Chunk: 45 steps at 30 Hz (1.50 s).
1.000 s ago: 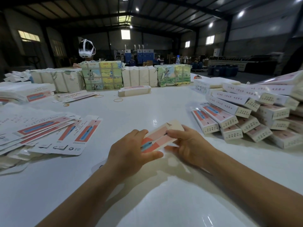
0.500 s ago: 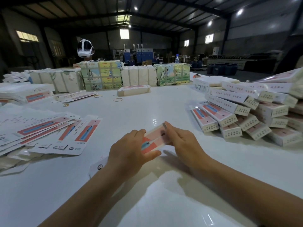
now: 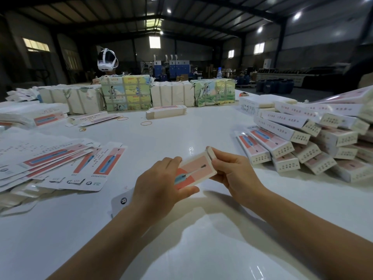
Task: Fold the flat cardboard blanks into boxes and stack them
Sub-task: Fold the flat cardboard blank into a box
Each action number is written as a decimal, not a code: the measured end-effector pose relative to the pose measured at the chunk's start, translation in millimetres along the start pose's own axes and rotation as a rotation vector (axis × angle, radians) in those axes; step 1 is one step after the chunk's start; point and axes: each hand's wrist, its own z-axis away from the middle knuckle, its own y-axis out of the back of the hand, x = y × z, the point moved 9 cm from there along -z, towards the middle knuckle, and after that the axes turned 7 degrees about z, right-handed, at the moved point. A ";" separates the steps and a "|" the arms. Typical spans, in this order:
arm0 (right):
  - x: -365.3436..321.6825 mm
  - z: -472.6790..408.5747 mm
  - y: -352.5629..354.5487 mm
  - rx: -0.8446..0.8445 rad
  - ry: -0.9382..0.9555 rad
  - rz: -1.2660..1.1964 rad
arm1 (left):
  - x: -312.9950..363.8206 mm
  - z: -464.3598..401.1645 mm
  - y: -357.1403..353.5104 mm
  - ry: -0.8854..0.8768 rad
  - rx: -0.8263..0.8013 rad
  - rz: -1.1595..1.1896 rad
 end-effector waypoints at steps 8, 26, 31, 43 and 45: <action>7.9 -2.4 -0.1 -0.082 -0.136 -0.140 | 7.4 1.2 3.8 -0.067 -0.002 -0.065; -21.9 28.1 -28.1 -0.019 0.341 0.663 | 4.5 -0.4 2.1 0.036 0.094 -0.064; -10.5 26.8 -34.7 -0.081 0.326 0.791 | -1.4 -0.2 -1.9 0.036 0.066 -0.099; -27.5 30.3 -47.6 -0.161 0.873 1.671 | -5.4 -2.4 1.7 -0.041 -0.034 0.070; -50.9 19.8 -37.9 0.020 0.924 1.727 | -2.0 -5.0 22.5 -0.078 0.157 0.012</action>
